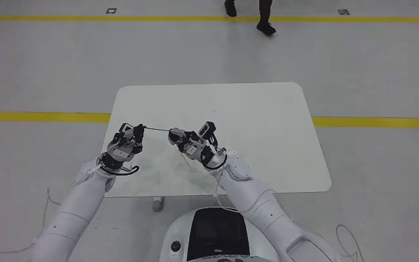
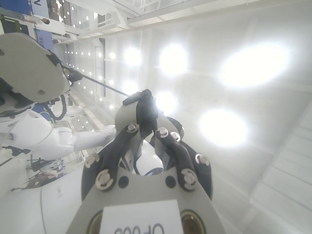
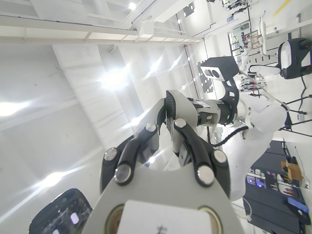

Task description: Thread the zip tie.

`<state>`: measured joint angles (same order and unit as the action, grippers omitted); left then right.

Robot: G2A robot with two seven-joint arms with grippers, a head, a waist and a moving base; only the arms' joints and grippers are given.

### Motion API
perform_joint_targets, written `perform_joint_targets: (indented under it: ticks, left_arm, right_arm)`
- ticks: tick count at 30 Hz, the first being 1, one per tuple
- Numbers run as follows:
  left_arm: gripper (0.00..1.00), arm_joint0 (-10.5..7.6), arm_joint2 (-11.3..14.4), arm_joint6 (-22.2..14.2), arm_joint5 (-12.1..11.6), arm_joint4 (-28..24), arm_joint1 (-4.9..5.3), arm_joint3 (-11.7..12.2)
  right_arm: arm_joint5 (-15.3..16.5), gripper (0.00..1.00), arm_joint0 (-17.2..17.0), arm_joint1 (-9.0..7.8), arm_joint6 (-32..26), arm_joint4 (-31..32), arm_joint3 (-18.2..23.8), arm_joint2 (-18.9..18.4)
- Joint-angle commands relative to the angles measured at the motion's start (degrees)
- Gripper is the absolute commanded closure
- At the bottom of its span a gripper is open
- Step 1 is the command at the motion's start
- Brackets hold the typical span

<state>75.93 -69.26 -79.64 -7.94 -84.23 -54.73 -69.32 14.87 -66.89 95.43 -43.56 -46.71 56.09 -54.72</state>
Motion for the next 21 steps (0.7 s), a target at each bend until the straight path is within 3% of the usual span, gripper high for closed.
perform_joint_targets:
  ticks: [1,9,10,11,12,21]
  left_arm:
    - [1.00,0.00,0.00,0.00,0.00,0.00,0.00,0.00]
    - [1.00,0.00,0.00,0.00,0.00,0.00,0.00,0.00]
    - [1.00,0.00,0.00,0.00,0.00,0.00,0.00,0.00]
    - [1.00,0.00,0.00,0.00,0.00,0.00,0.00,0.00]
    - [1.00,0.00,0.00,0.00,0.00,0.00,0.00,0.00]
    - [1.00,0.00,0.00,0.00,0.00,0.00,0.00,0.00]
  right_arm:
    - [0.10,1.00,-0.06,-0.03,-0.06,-0.07,-0.11,-0.10]
    - [0.62,1.00,-0.42,-0.42,0.34,0.43,0.16,-1.21]
    - [0.94,0.89,-0.51,-0.59,0.64,0.97,0.50,-1.60]
    - [1.01,0.23,-0.50,-0.76,0.67,1.96,0.91,-1.77]
    - [1.24,0.00,-0.56,-0.93,0.86,2.87,1.49,-2.04]
    - [1.48,0.00,-0.67,-1.05,1.10,3.31,2.00,-2.30]
